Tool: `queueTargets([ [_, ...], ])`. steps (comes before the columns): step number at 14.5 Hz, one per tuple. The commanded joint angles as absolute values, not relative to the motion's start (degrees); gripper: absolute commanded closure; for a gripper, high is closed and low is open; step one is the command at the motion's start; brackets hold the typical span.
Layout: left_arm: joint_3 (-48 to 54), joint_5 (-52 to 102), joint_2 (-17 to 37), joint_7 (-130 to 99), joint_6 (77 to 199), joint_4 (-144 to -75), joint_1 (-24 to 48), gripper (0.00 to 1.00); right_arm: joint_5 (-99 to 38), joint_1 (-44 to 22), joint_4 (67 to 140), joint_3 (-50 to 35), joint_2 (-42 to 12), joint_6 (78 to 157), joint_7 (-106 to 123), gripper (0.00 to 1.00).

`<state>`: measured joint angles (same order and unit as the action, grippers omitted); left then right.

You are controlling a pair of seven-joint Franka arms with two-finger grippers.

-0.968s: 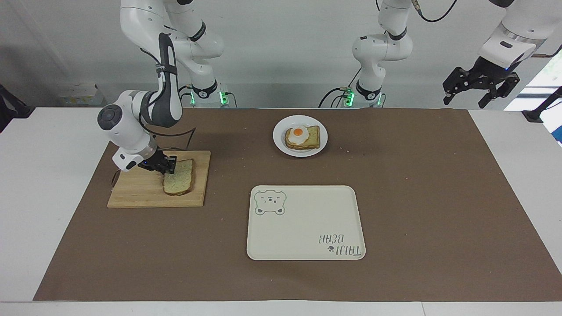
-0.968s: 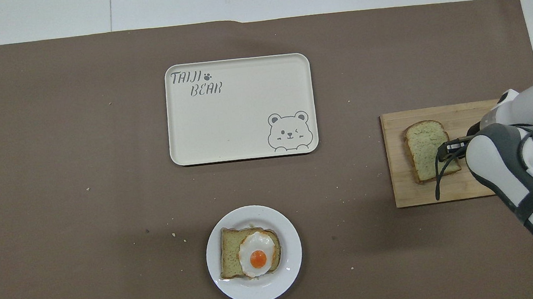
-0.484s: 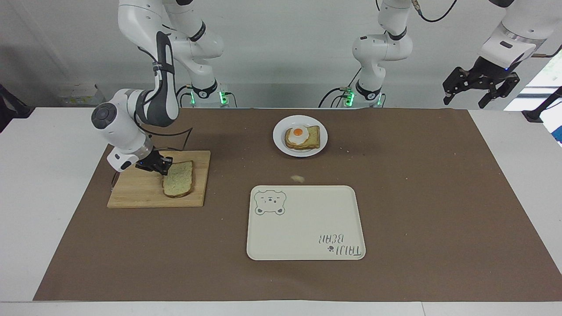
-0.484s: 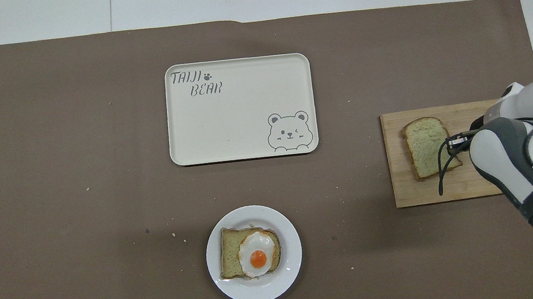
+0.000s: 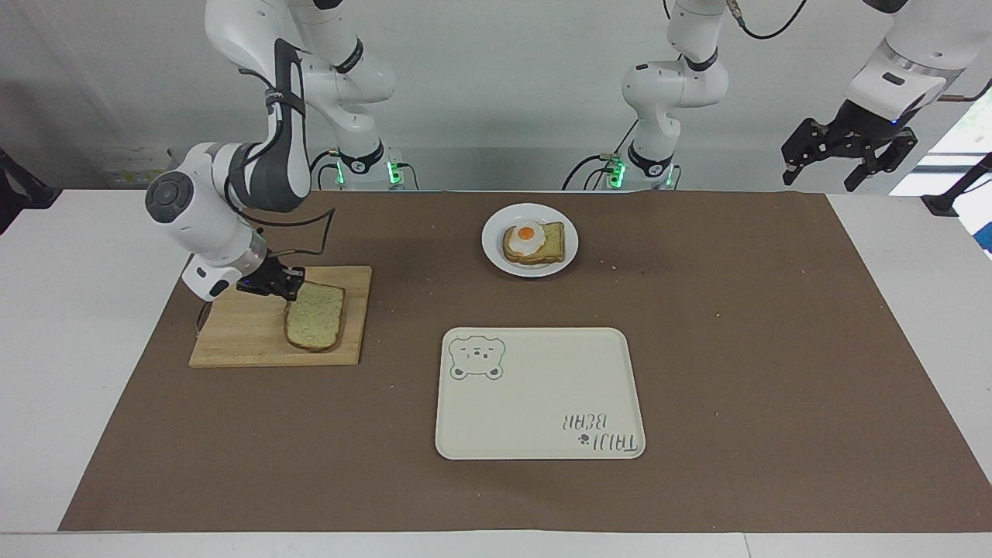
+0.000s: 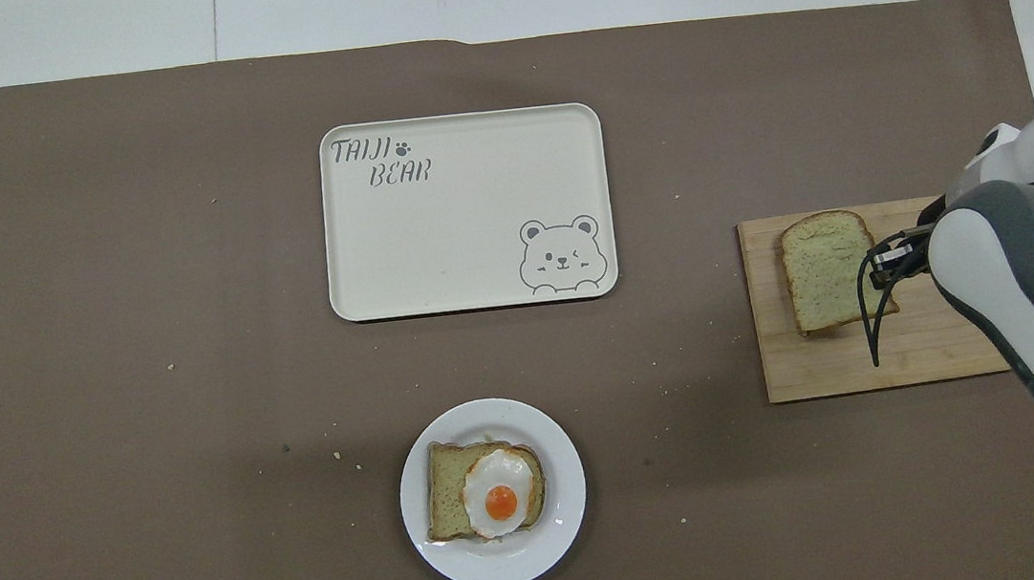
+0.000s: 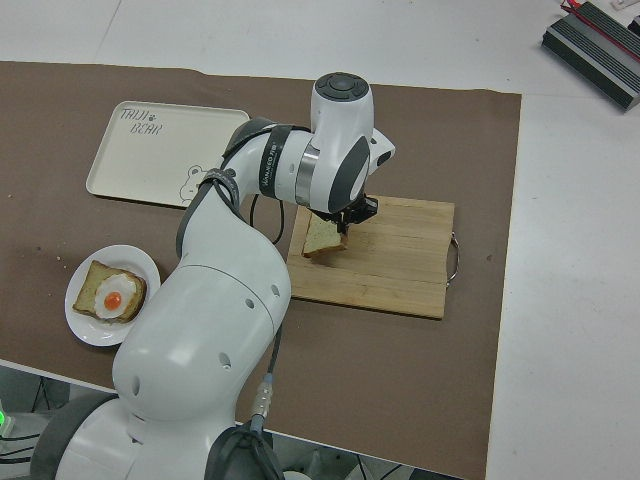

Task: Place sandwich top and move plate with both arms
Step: 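Grasp the bread slice with the right gripper and lift it, then carry the bread slice over the egg and lower it onto the plate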

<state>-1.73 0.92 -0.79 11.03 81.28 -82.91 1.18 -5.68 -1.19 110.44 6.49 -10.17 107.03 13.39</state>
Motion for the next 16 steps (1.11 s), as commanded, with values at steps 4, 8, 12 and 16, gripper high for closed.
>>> queueTargets([
  [4,-1.93,0.44,-2.11,10.55,81.21,-84.38,1.41,0.00,-14.75,-0.79,108.28,4.48,-7.56,96.78,16.25,1.00],
  [8,-1.93,0.44,-2.11,10.55,81.21,-84.38,1.41,0.00,-18.62,-2.19,108.98,3.69,-6.68,94.14,18.81,1.00],
  [12,-1.93,0.44,-2.11,10.55,81.21,-84.38,1.41,0.00,-25.30,-7.36,110.82,3.60,-5.28,93.43,18.20,1.00],
  [16,-1.93,0.44,-2.11,10.55,81.21,-84.38,1.41,0.00,-29.43,-15.18,112.59,3.69,-3.69,94.65,12.06,1.00],
])
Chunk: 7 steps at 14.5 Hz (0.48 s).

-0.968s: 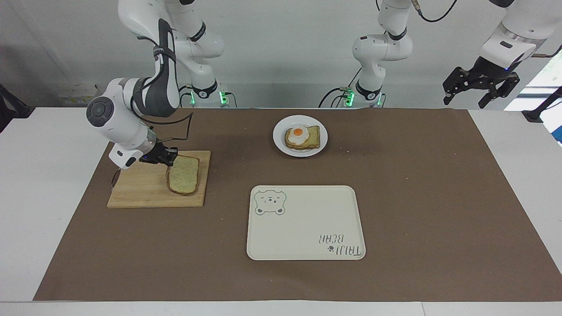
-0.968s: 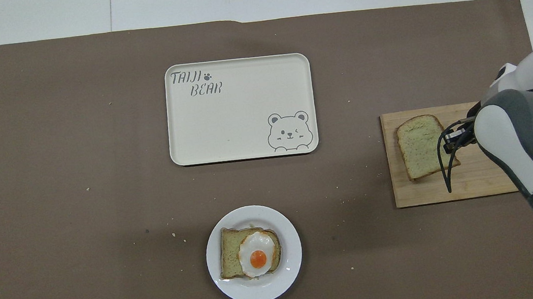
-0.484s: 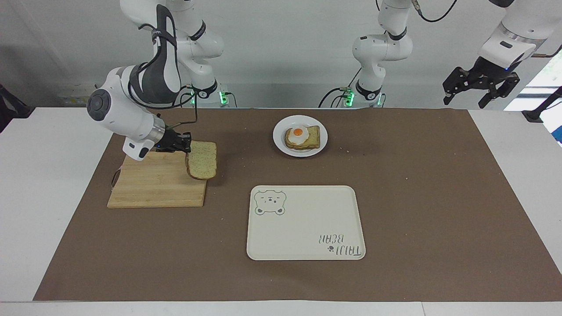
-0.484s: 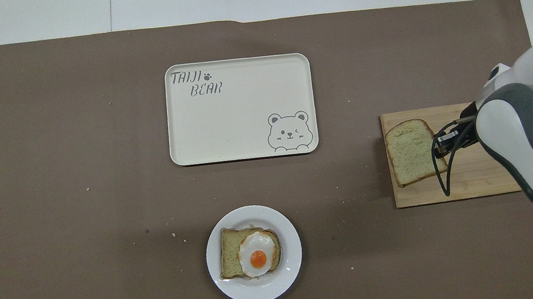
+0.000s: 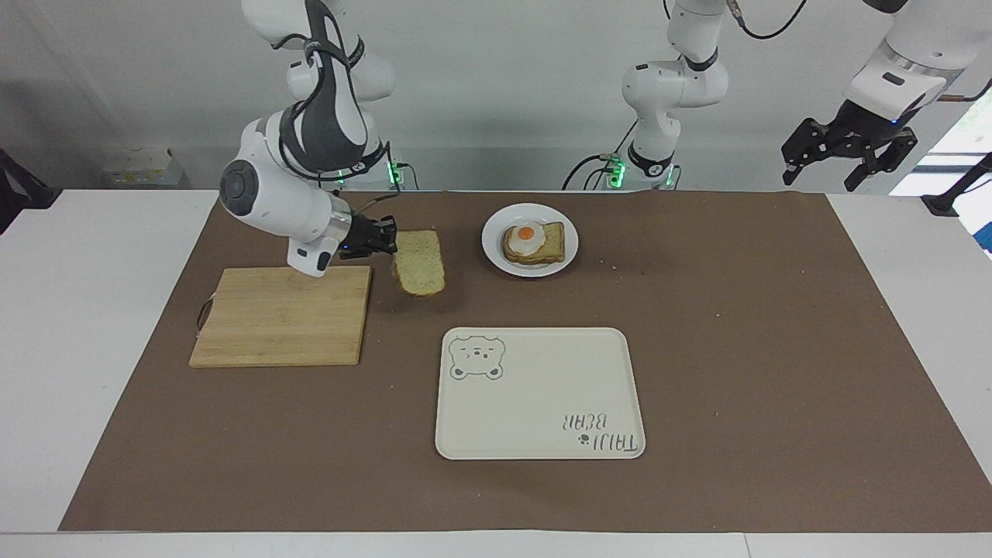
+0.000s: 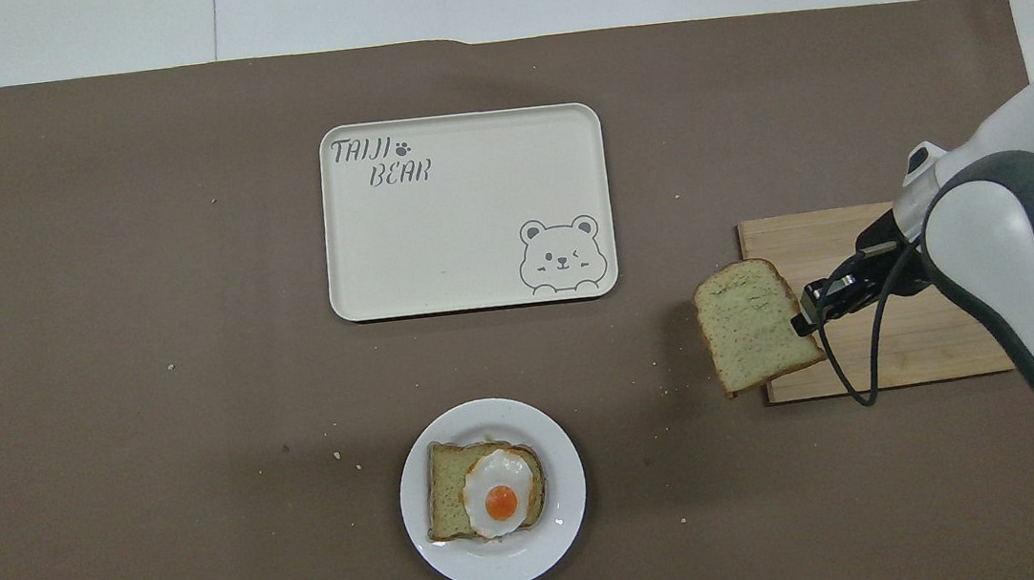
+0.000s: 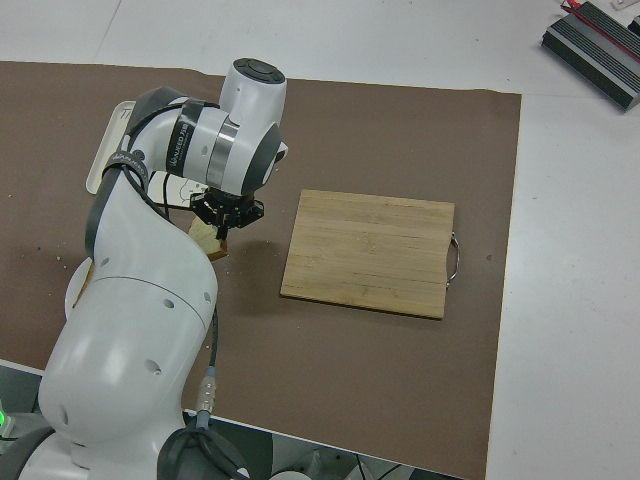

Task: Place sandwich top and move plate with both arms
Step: 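Carry the bread slice over the egg and lower it onto the plate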

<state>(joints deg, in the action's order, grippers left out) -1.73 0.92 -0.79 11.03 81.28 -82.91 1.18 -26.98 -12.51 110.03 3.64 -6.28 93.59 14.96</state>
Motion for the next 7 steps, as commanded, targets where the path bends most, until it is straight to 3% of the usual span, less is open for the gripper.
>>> queueTargets([
  [1,-1.93,0.44,-2.11,10.55,81.21,-84.38,1.41,0.00,-29.70,-17.38,112.67,3.69,-3.52,95.35,9.69,1.00],
  [7,-1.93,0.44,-2.11,10.55,81.21,-84.38,1.41,0.00,-33.40,-29.07,117.16,3.60,-1.58,105.98,-3.84,1.00],
])
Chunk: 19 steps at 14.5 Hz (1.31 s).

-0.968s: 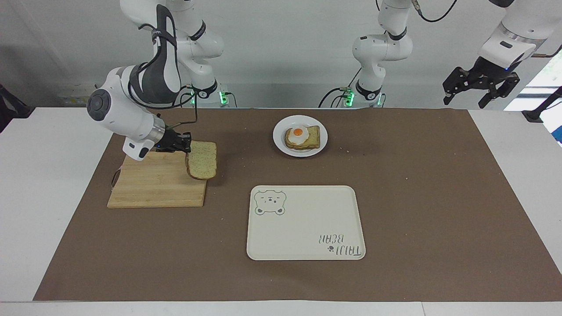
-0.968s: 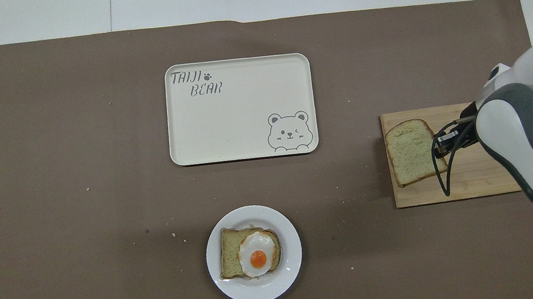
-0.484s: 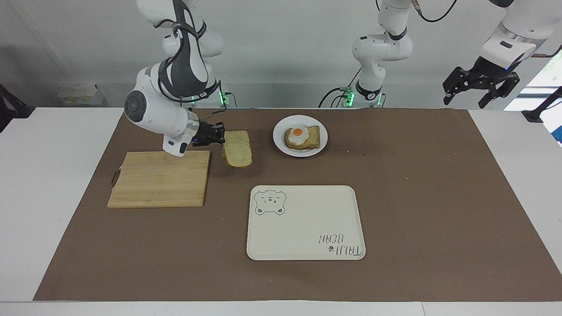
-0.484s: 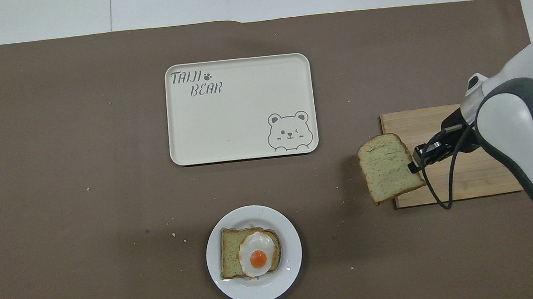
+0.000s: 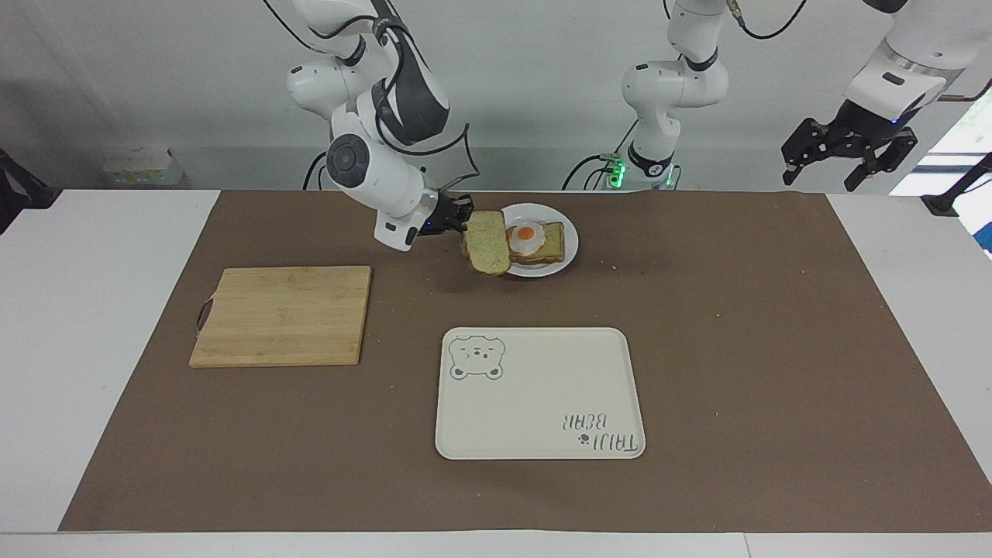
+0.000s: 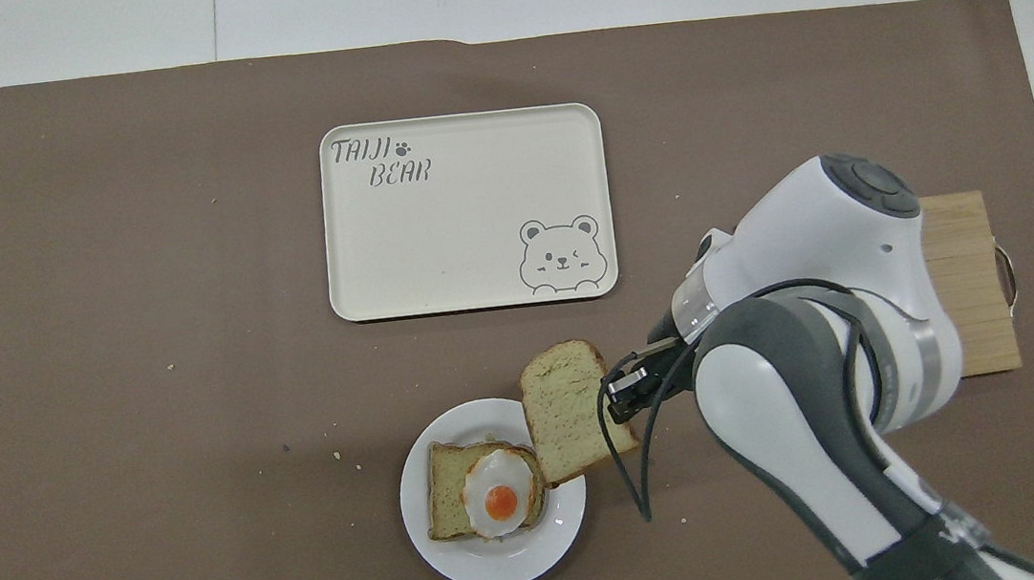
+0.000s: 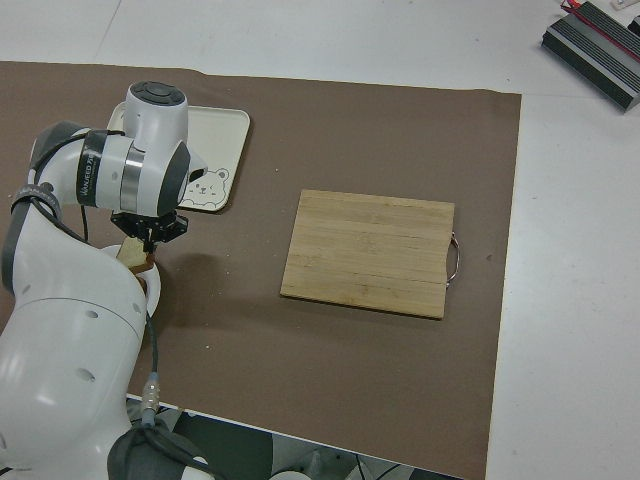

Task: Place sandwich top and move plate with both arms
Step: 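Carry the bread slice over the egg and lower it onto the plate, then open the right gripper and withdraw it while the left gripper reaches the plate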

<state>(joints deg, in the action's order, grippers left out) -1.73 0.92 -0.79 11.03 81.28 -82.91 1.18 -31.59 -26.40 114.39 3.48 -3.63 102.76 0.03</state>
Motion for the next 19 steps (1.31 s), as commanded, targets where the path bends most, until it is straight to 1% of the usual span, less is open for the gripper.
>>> queueTargets([
  [1,-1.93,0.44,-2.11,10.55,81.21,-84.38,1.41,0.00,-33.75,-30.92,117.77,3.60,-1.67,107.39,-5.69,1.00],
  [3,-1.93,0.44,-2.11,10.55,81.21,-84.38,1.41,0.00,-35.41,-33.21,119.79,3.60,-1.67,110.20,-7.03,1.00],
  [5,-1.93,0.44,-2.11,10.55,81.21,-84.38,1.41,0.00,-35.60,-35.76,120.58,3.60,-1.58,111.09,-10.79,1.00],
  [7,-1.93,0.44,-2.11,10.55,81.21,-84.38,1.41,0.00,-35.60,-36.82,121.98,3.60,-1.41,111.09,-11.16,1.00],
  [9,-1.93,0.44,-2.11,10.55,81.21,-84.38,1.41,0.00,-35.60,-38.22,123.83,3.60,-1.49,113.45,-11.60,1.00],
  [16,-1.93,0.44,-2.11,10.55,81.30,-84.38,1.41,0.00,-35.60,-39.64,126.03,3.60,-4.12,120.58,-11.69,1.00],
  [18,-1.93,0.44,-2.11,10.55,81.30,-84.38,1.41,0.00,-35.60,-40.17,125.95,3.60,-4.57,121.20,-13.00,1.00],
  [19,-1.93,0.44,-2.11,10.55,81.21,-84.38,1.41,0.00,-35.60,-40.08,125.77,3.69,-4.83,121.38,-13.44,0.75],
])
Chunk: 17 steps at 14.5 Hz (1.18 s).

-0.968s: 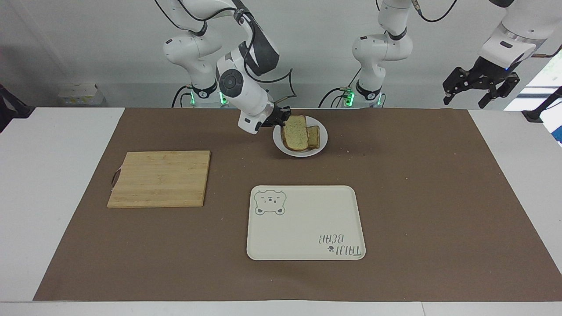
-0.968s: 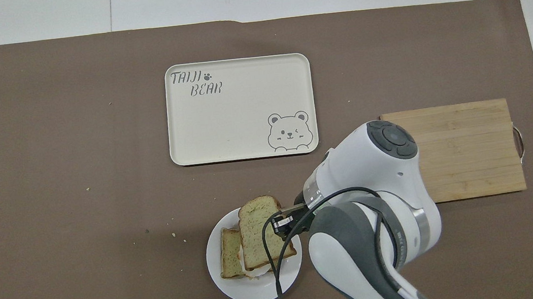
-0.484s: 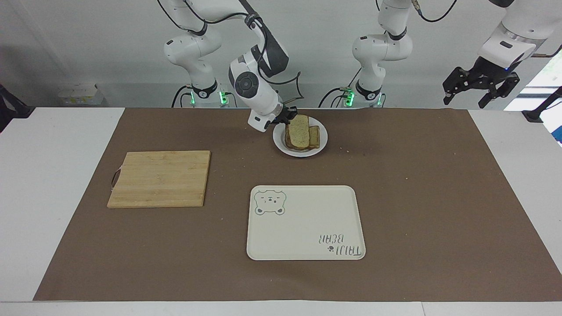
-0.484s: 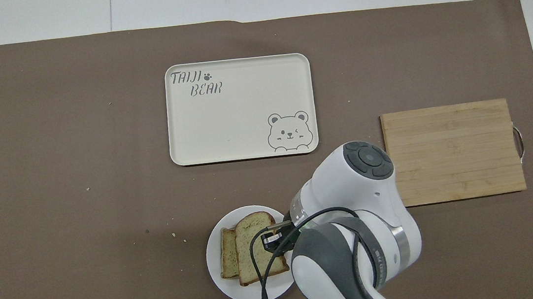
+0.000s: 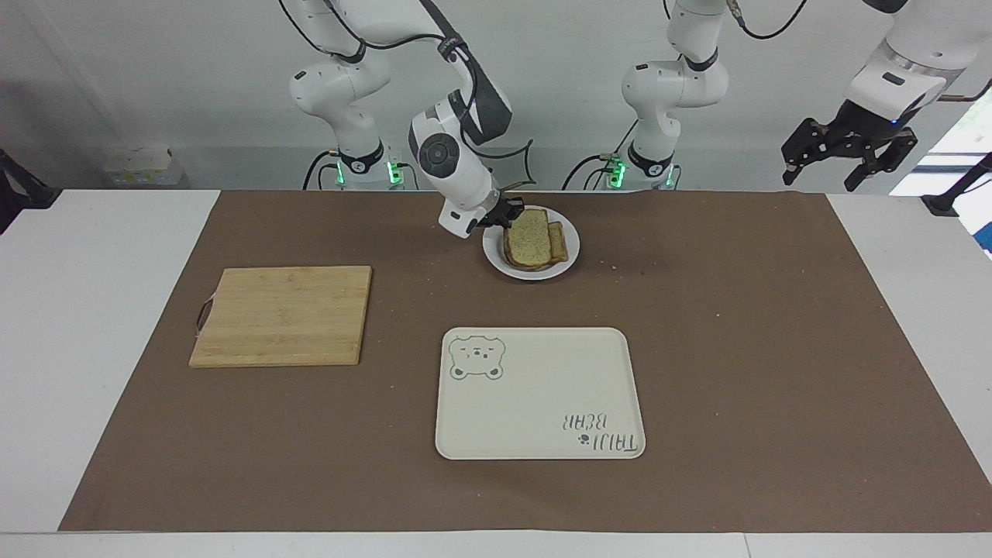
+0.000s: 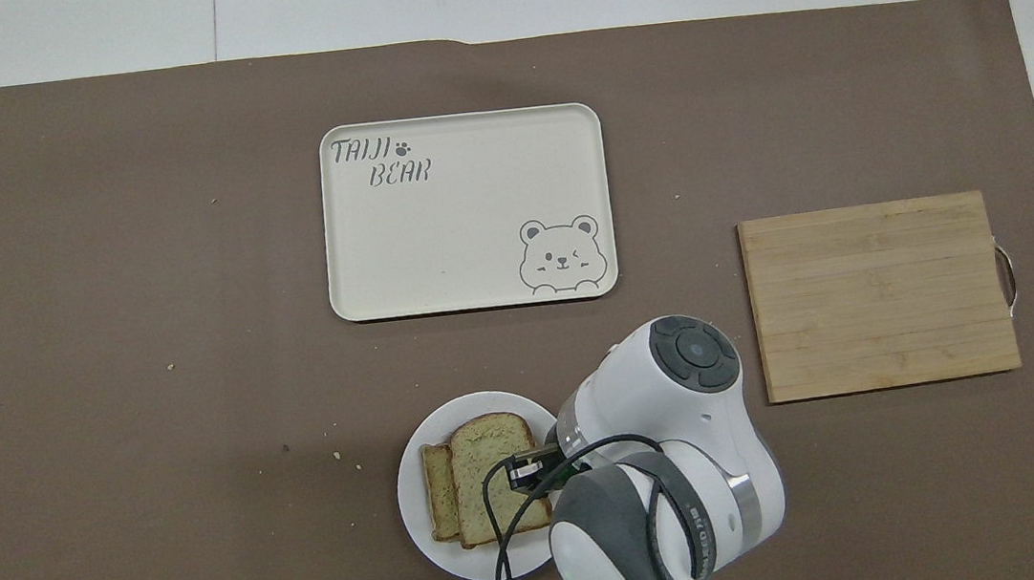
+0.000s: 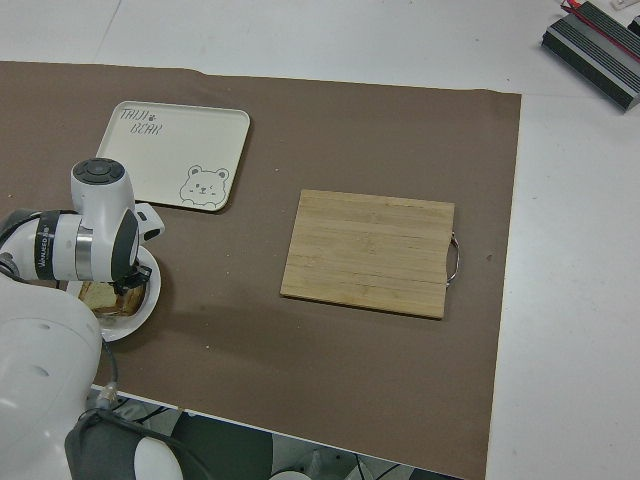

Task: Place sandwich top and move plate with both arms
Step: 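Open the right gripper and withdraw it while the left gripper reaches the plate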

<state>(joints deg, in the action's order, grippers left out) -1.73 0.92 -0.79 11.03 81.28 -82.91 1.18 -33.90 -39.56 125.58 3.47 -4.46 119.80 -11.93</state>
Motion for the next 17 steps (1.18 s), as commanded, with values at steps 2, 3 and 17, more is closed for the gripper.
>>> queueTargets([
  [2,-1.93,0.44,-2.11,10.55,81.21,-84.38,1.41,0.00,-34.55,-39.90,125.25,3.78,-5.45,121.38,-12.66,0.00],
  [3,-1.93,0.44,-2.11,10.55,81.21,-84.38,1.41,0.00,-33.58,-39.55,124.64,3.87,-5.97,121.64,-12.48,0.00],
  [17,-1.93,0.44,-2.11,10.55,81.21,-84.38,1.41,0.00,-2.47,-22.95,116.73,4.22,-8.26,128.15,-12.57,0.00],
])
